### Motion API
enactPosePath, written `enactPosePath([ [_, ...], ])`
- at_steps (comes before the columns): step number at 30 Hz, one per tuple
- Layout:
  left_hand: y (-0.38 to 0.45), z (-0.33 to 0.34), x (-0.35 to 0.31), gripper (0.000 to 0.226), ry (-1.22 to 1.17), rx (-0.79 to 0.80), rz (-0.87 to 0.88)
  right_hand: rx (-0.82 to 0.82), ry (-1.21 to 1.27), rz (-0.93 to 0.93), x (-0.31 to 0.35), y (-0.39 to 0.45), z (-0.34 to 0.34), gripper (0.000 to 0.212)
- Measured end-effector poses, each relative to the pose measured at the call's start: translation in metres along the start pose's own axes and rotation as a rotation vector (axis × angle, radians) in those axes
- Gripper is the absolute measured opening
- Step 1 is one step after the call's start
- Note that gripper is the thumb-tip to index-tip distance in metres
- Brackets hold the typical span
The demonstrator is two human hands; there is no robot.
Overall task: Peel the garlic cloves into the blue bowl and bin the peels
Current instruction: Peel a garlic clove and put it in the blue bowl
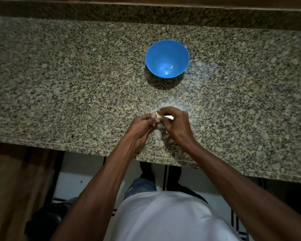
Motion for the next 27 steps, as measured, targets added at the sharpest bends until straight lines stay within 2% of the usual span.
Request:
enactPosePath([
  [4, 0.0, -0.003, -0.003, 0.016, 0.119, -0.006, 0.077, 0.022, -0.001, -0.002, 0.004, 0.005, 0.003, 0.019],
  [9, 0.0, -0.008, -0.007, 0.021, 0.367, -0.135, 0.22, 0.004, -0.127, -0.054, 0.009, 0.017, 0.003, 0.03],
  [11, -0.003, -0.011, -0.009, 0.024, 0.321, -0.141, 0.268, 0.012, -0.248, -0.133, 0.012, 0.026, 0.002, 0.034],
  [14, -0.007, -0.014, -0.009, 0.026, 0.276, -0.055, 0.353, 0.058, -0.443, -0.246, 0.021, 0.037, 0.002, 0.037],
  [17, -0.008, -0.019, -0.006, 0.017, 0.279, -0.019, 0.421, 0.018, -0.439, -0.262, 0.027, 0.041, -0.001, 0.04],
  [19, -0.008, -0.021, -0.006, 0.013, 0.24, 0.003, 0.451, -0.028, -0.265, -0.113, 0.026, 0.036, -0.008, 0.033],
  [20, -0.009, -0.02, -0.005, 0.011, 0.22, 0.024, 0.464, 0.013, -0.162, -0.001, 0.024, 0.031, -0.013, 0.026],
  [24, -0.012, -0.011, 0.0, 0.013, 0.148, 0.094, 0.477, 0.448, 0.301, 0.418, 0.017, 0.013, -0.024, 0.027],
  [27, -0.013, -0.003, 0.002, 0.015, 0.217, 0.128, 0.556, 0.469, 0.537, 0.564, 0.014, 0.007, -0.031, 0.021],
])
Point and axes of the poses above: each hand's wrist, its own y-axis towards the middle knuckle, its own z-axis out of the palm, x = y × z, the point moved 1 cm from there along y, towards the middle knuckle, and after that the axes turned 15 degrees about z, right-handed, at the moved point
